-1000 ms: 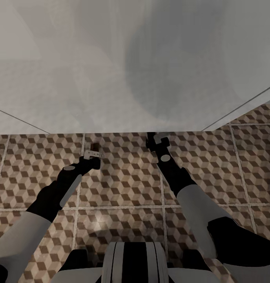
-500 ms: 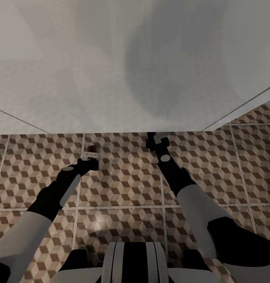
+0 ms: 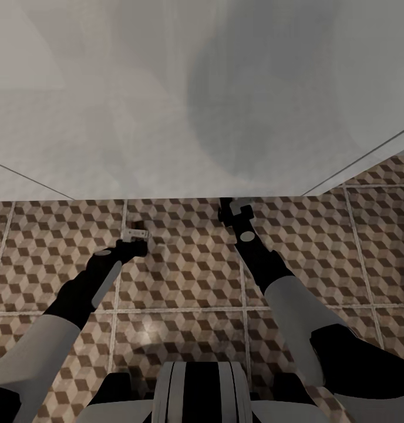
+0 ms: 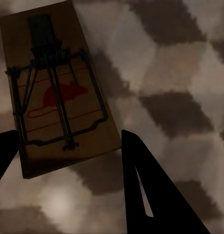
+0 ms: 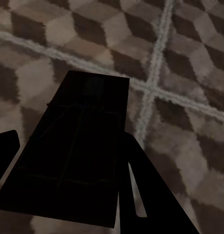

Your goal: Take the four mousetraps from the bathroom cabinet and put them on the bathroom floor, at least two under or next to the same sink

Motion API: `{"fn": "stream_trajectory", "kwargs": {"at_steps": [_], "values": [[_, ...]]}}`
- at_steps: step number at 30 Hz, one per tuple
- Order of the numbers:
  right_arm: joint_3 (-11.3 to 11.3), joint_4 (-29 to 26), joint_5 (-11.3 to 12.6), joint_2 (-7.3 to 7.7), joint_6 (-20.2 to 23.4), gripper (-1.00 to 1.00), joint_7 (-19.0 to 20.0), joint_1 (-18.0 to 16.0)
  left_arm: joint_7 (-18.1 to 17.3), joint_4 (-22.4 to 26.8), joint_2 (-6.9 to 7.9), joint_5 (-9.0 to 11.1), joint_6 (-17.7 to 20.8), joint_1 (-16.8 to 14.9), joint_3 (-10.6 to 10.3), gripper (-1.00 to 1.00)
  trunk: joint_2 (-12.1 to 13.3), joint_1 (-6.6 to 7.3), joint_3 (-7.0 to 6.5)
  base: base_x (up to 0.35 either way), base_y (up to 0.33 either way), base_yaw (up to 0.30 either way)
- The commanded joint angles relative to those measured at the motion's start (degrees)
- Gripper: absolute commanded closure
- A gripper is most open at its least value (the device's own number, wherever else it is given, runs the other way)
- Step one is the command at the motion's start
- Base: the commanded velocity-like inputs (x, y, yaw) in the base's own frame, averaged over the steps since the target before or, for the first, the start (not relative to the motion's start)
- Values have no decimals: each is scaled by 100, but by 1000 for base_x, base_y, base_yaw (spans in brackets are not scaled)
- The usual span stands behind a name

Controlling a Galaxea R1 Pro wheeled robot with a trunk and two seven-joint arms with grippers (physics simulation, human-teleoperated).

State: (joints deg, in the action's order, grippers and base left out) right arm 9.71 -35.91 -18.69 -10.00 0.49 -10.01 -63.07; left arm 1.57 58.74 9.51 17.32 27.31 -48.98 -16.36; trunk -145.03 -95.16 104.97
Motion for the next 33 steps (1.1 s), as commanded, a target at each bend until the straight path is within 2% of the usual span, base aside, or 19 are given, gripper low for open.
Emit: {"fn": "stream_trajectory", "kwargs": {"at_steps": [1,7,12,17,23,29,33], "values": [[13,5,-47,0,5,100,-36,-3,20,10,3,8,29,-7,-13,100,-1,1,3,0,0,0],[20,5,-47,0,3,100,-36,-3,71,52,-17,8,48,-43,-8,100,-1,1,3,0,0,0],[22,5,-47,0,0,100,-36,-3,383,160,-19,8,54,-122,2,100,-1,1,3,0,0,0],[22,7,-47,0,-69,100,-30,-3,465,413,-19,8,82,-186,16,100,-1,1,3,0,0,0],[22,78,-47,0,-122,100,-27,-3,482,732,-19,8,577,-308,22,100,-1,1,3,0,0,0],[22,91,-47,0,-128,100,-27,-3,487,762,-53,8,703,-439,26,100,-1,1,3,0,0,0],[22,93,-47,0,-128,100,-27,-3,491,601,-67,8,719,-559,27,100,-1,1,3,0,0,0]]}}
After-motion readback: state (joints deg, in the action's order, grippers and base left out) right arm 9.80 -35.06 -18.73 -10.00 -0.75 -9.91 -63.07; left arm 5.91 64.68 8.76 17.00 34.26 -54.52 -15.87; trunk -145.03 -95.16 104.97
